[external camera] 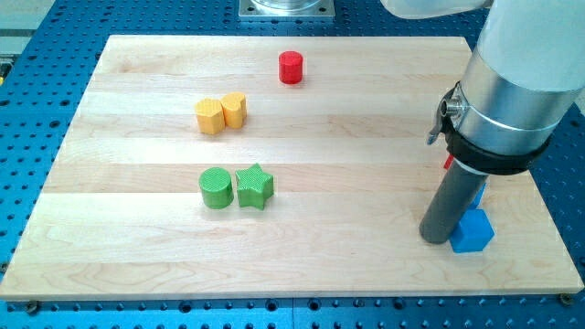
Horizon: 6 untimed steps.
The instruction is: Go to the right side of the yellow blocks
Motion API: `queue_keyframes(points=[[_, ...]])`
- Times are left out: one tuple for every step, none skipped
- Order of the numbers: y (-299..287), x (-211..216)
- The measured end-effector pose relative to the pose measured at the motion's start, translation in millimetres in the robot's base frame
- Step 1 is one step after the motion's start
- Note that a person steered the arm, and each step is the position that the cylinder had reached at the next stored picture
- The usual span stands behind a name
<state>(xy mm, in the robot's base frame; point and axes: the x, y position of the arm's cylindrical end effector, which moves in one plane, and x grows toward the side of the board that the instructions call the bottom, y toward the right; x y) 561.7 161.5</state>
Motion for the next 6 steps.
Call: queue_keyframes(points=[[7, 1], [21, 2], [-12, -3], [-64, -51], [-82, -118], [-103, -165]])
